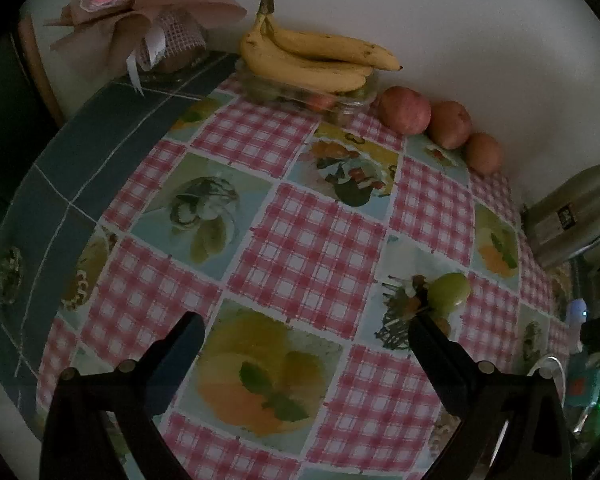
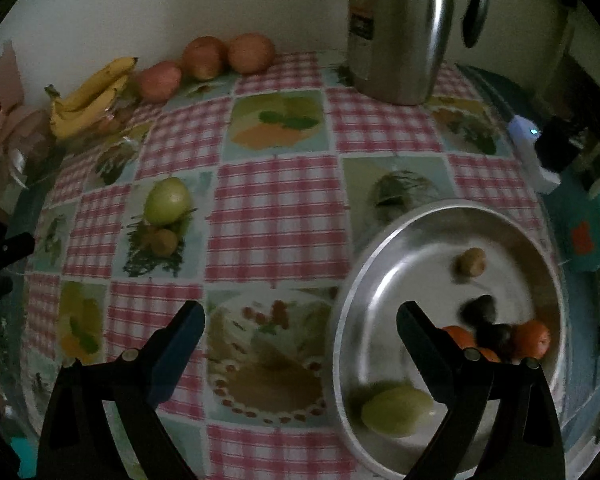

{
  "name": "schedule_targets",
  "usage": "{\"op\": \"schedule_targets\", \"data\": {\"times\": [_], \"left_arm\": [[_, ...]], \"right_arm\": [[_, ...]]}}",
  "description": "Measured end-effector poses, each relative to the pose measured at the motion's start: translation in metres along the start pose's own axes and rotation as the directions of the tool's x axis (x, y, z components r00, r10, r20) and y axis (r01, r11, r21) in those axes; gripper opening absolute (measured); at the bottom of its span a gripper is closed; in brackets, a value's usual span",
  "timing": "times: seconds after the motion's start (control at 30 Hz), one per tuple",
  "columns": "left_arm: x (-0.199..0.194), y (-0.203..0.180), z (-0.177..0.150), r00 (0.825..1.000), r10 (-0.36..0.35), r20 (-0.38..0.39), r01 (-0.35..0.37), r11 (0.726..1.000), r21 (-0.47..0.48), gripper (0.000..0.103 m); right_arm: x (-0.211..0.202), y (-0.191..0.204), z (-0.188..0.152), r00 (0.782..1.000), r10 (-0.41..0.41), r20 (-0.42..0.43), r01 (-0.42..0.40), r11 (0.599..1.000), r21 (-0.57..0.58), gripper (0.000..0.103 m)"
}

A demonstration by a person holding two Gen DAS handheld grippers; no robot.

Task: Organize fruits

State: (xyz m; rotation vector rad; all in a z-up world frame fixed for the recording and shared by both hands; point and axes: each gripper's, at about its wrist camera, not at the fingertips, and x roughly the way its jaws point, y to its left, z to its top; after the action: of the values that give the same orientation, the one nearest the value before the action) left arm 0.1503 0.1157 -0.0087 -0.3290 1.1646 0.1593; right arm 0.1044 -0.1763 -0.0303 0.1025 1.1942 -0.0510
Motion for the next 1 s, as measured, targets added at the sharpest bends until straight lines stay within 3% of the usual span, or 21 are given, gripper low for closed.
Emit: {"op": "schedule_targets", "data": {"times": [0.17,0.4,1.0], "left_arm": [[0.006,-0.007,0.000,1.000,0.013,-0.002,-0.013,1.000,0.021,0.103],[0.033,-0.018,-0.006,0.997,0.041,-0.068,-0.037,0.998,0.059,0.103],[0.049,-0.027,0.002,0.995,0.062,-0.074,-0.052,0.990,0.132,0.103]], "right_arm": [[0.009,0.014,-0.001,0.999,0.041,-0.009,-0.041,0.999,-0.016,0.097],[0.017,0.031,0.000,0.999,0.038,-0.006,-0.038,0.997,-0.067,0.097],[0.035,0.056,0.020,1.000,0.008,0.021,-0.005,0.993,-0.114,0.097]]}}
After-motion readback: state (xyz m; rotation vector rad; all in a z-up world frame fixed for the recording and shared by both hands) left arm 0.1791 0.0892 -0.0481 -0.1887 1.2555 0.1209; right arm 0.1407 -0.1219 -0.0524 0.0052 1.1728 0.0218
